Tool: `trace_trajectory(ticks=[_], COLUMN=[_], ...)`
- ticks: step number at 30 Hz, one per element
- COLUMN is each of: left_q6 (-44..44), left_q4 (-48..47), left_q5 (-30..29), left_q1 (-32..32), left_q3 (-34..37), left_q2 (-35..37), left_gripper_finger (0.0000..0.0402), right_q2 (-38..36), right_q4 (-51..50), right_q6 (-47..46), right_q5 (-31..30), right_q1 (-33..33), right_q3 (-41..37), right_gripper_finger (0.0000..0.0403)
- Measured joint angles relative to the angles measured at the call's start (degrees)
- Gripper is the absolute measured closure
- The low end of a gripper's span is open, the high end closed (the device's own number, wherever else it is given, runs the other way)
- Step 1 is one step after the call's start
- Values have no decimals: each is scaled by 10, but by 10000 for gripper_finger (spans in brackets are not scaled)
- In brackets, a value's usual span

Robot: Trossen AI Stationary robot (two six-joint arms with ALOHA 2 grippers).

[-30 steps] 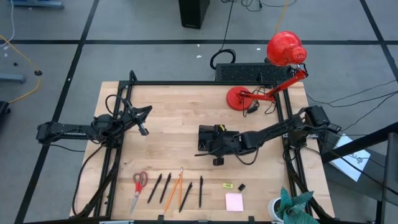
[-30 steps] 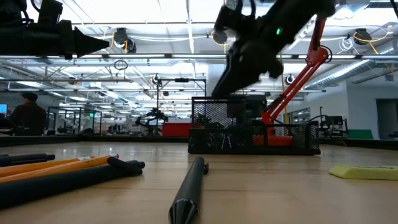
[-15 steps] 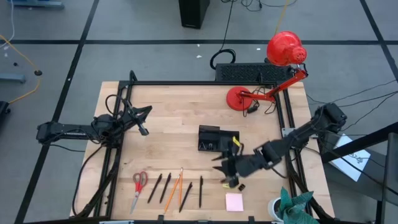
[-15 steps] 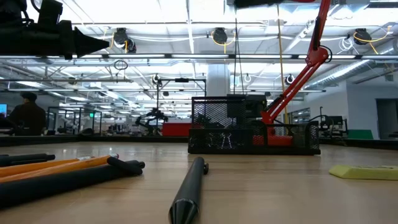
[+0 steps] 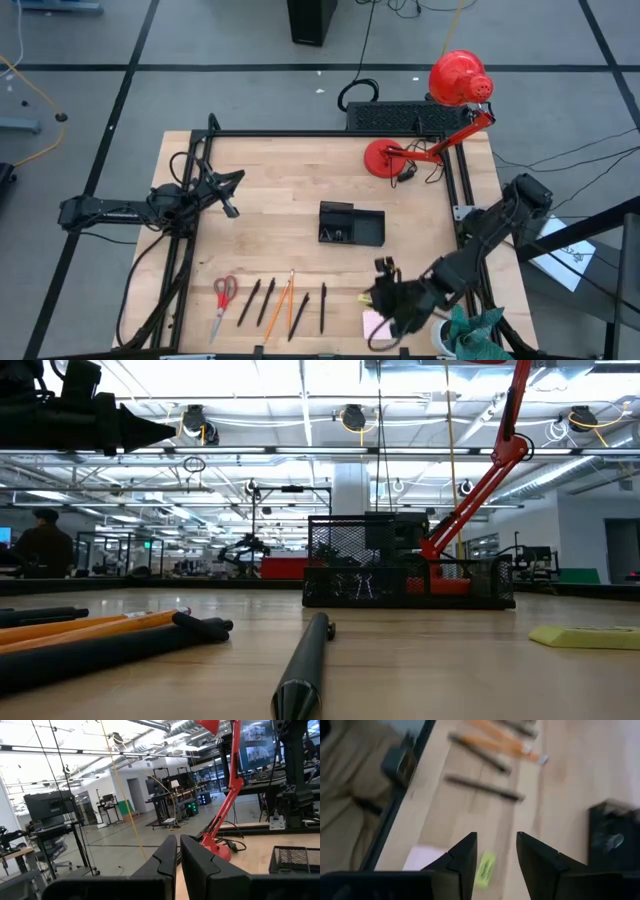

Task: Pick and place office supplies into organizer
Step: Put the black binder clip into the black desk organizer

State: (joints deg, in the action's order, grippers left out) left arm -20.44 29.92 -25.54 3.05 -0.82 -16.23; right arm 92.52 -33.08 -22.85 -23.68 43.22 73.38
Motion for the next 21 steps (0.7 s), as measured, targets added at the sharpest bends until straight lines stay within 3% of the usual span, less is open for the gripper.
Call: trace_trajectory(ticks=[6,9,16,21], left_q6=[2,2,3,3], left_q4=[-2,-2,-2,-2], left_q5=[0,0,0,0], left_q1=[0,0,0,0], left_q3=[0,0,0,0], left_q2=[0,0,0,0], left_gripper_finger=[371,371,371,371], right_q2=[40,56,90,96], right_q4=[-25,-33,-99,-115], right_q6=[-98,-134,-138,-126], right_q5=[72,80,76,90], right_q1=[26,34,46,45], right_q3=[-1,-1,-1,-1], right_gripper_finger=[284,289,289,260])
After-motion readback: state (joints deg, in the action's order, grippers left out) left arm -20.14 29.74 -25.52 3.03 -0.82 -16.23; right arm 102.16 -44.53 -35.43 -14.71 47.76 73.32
